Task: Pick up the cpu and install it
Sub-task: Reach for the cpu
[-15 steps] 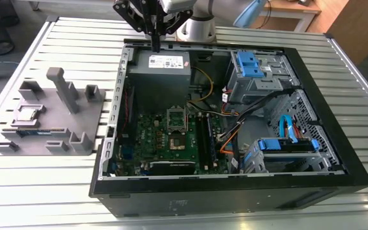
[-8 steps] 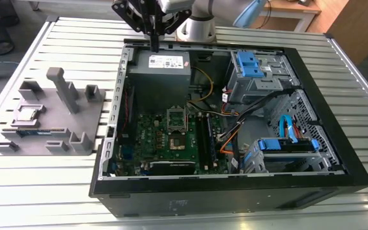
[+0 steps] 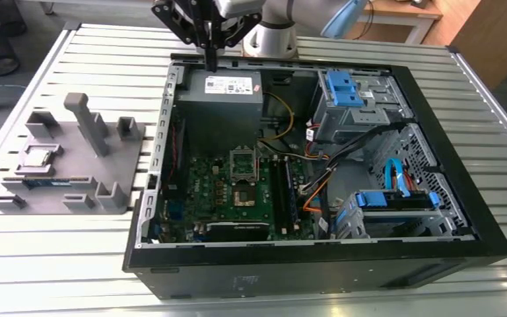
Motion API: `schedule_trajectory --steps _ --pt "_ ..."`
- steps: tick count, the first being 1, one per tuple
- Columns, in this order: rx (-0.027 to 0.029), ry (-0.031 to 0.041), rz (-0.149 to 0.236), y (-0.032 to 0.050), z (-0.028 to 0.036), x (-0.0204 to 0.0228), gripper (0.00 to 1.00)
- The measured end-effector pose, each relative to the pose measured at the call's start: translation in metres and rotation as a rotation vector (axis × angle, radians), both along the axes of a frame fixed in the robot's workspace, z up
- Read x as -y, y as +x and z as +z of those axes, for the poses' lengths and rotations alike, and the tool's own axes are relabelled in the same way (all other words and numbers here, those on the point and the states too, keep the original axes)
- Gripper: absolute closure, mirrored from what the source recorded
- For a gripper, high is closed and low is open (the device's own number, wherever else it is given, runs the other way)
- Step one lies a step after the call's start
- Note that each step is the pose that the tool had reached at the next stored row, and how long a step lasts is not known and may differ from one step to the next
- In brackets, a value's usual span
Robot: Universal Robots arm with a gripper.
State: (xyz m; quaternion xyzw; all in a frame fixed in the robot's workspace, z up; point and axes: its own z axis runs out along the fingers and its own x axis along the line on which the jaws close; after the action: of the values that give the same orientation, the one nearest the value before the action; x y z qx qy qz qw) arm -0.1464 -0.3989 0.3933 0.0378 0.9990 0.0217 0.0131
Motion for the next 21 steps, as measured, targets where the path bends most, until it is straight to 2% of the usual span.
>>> schedule_trajectory --steps 21 --pt "0.0 0.0001 0.0 -0.0067 0.0 0.0 0.89"
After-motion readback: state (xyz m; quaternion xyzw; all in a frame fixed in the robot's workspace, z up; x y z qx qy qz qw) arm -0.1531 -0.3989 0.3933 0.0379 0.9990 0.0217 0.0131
